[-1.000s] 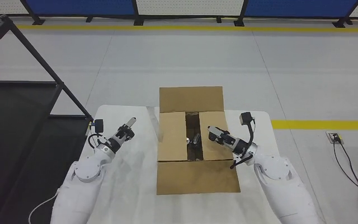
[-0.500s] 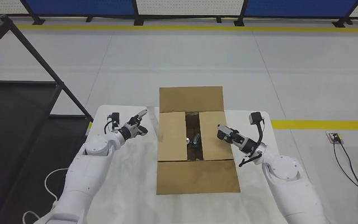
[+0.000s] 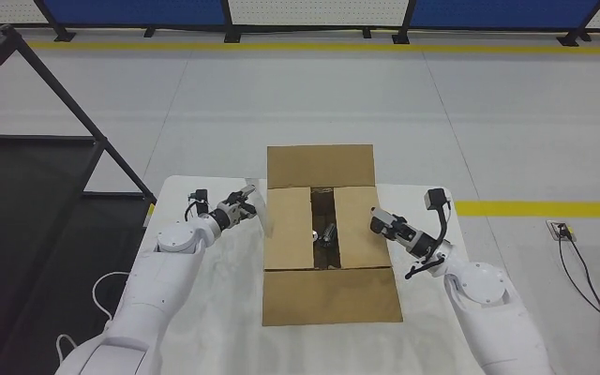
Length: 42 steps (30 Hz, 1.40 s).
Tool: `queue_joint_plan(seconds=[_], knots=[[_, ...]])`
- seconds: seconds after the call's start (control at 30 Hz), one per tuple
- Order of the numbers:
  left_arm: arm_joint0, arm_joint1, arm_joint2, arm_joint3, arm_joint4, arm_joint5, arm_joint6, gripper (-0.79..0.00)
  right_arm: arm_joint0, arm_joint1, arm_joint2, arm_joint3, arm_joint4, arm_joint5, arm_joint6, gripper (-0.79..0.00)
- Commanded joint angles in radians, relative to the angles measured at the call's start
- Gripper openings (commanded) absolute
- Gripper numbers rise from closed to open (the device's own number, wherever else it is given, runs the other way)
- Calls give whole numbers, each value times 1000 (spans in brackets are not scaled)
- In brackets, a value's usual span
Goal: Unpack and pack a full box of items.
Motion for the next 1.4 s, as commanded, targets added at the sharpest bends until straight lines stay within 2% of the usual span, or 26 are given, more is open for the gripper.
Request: queue_joint_plan(seconds=[0.0,0.13,0.3,0.5,0.8,0.97,1.37], knots=[[-3,-4,3,8,2,1,6,-339,-4,1,0,-6,-3,3,-4,0],[-8,-10,1,22,-4,-1,6,-400,-10,4,-2,-17,-6,12,-13,0],[-5,-11,-5,30,-8,-31,18,-597,-19,7,-2,-32,-7,22,-21,0],[5,-8,-9,31,4,-75,52,-727,-23,10,-3,-44,-9,31,-25,0],[35,0,-23,9,13,-171,142,-785,-3,13,-15,-34,-2,35,-10,0],[70,5,-38,-16,2,-233,188,-785,13,14,-27,-25,3,31,5,0],[213,9,-55,-133,14,-325,332,-785,65,17,-55,-14,-5,41,49,0]])
